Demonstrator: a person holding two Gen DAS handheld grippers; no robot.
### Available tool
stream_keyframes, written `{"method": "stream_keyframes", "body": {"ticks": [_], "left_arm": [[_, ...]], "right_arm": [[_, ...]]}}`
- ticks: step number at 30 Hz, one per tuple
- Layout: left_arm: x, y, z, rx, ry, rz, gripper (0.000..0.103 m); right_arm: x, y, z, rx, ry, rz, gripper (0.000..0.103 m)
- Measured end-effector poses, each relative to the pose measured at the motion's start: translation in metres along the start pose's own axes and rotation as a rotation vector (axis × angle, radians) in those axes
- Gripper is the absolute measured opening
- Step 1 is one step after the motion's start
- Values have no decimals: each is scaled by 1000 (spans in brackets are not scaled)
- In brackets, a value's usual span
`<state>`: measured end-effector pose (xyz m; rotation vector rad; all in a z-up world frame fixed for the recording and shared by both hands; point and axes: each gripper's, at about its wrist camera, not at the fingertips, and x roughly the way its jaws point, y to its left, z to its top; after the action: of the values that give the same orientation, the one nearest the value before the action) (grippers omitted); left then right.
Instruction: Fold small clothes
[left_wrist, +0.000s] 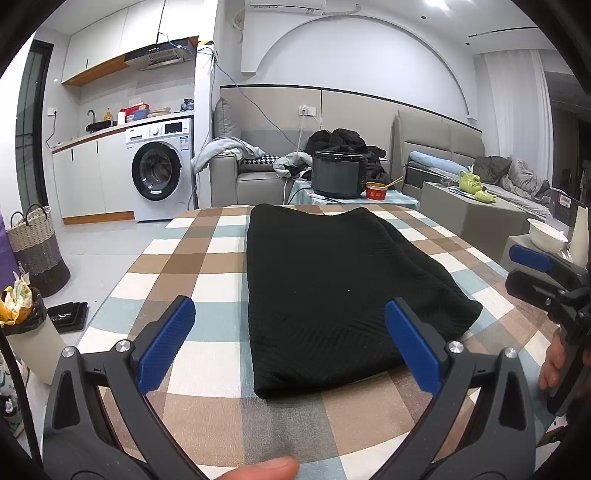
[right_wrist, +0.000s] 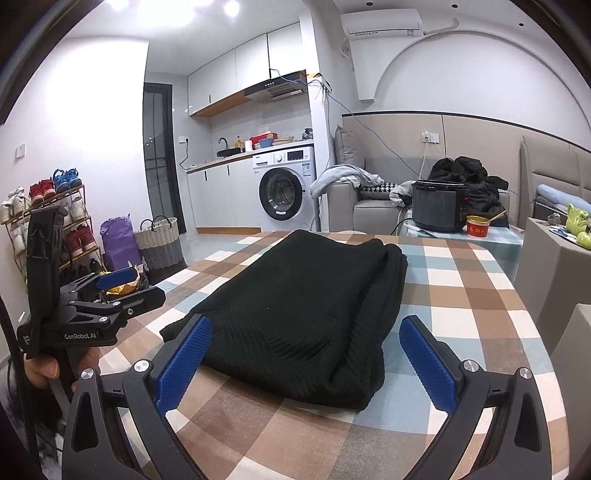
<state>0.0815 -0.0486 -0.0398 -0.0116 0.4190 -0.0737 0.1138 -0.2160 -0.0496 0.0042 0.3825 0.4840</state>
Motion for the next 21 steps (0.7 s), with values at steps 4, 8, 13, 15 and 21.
{"method": "stream_keyframes", "body": {"ticks": [4,8,13,15,21], "left_arm": [[1,0,0,0,4,0,102],[1,0,0,-2,4,0,102],[1,1,-1,-4,5,0,102],[1,1,-1,-3,6,-1,102],[1,1,-1,-3,5,-1,102]], "right_arm": [[-1,-1,0,5,-3,4,103],[-1,-2,0,5,-2,3,103],[-1,-3,0,5,-2,7,103],[-1,-3,0,5,-2,6,103],[0,-3,0,5,-2,7,103]]}}
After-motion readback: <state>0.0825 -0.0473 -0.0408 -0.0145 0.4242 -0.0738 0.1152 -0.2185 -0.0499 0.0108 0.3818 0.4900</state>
